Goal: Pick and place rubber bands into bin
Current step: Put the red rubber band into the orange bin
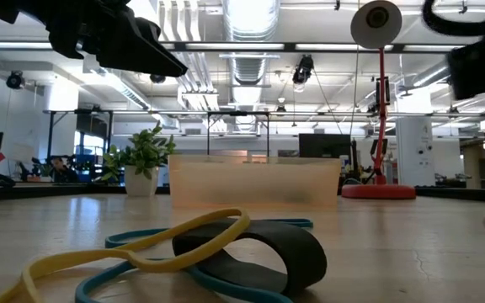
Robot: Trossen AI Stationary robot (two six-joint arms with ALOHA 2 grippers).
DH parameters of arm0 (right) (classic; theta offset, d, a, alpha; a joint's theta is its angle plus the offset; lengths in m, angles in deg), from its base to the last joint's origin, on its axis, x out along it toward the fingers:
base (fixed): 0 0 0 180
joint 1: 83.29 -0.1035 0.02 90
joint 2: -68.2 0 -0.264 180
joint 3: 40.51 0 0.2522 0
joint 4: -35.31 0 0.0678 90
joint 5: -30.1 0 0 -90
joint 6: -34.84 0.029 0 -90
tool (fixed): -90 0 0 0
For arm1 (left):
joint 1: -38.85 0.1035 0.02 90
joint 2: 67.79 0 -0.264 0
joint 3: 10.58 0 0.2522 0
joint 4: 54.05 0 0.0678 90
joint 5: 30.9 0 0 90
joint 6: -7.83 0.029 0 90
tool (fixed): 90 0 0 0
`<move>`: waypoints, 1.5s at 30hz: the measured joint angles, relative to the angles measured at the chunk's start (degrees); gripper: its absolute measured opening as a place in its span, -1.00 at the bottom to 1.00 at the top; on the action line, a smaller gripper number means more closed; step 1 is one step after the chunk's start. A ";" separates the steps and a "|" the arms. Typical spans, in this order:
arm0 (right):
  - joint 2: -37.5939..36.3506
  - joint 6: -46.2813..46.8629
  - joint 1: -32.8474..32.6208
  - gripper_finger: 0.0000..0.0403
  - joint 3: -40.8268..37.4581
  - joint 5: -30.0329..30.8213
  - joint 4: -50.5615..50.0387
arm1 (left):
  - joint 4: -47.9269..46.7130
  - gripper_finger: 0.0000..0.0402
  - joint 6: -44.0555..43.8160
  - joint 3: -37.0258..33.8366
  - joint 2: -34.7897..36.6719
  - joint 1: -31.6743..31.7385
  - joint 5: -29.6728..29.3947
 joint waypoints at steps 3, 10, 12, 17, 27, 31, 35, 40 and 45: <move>-0.74 -0.11 0.24 -0.96 1.89 4.43 -6.39 | 0.01 -0.30 -0.01 0.00 0.00 0.00 0.00; -2.23 -2.22 1.66 -0.96 8.59 11.87 -20.14 | 0.07 -0.30 0.00 0.00 0.00 -0.01 -0.01; -2.52 -3.27 2.40 -0.96 10.62 13.93 -24.27 | 0.06 -0.30 0.00 0.00 -0.01 -0.01 -0.01; -2.72 -7.93 4.73 -0.96 15.31 19.13 -30.39 | 0.28 -0.30 0.00 0.00 0.00 0.00 0.00; -4.30 -23.03 11.96 -0.96 22.88 31.12 -34.10 | 0.36 -0.30 0.04 0.00 0.00 -0.02 -0.01; -4.43 -30.52 15.61 -0.96 26.06 34.70 -34.06 | 0.35 -0.30 0.07 0.00 0.00 -0.02 -0.01; -4.45 -37.86 19.48 -0.96 29.20 37.61 -33.47 | 0.35 -0.30 0.11 0.00 0.00 -0.02 -0.02; -4.48 -44.73 24.81 -0.96 31.87 39.62 -32.00 | 0.35 -0.30 0.12 0.00 0.00 -0.02 0.00; -4.53 -53.48 30.26 -0.96 31.11 39.42 -24.09 | 0.34 -0.30 0.14 0.00 0.00 -0.02 0.00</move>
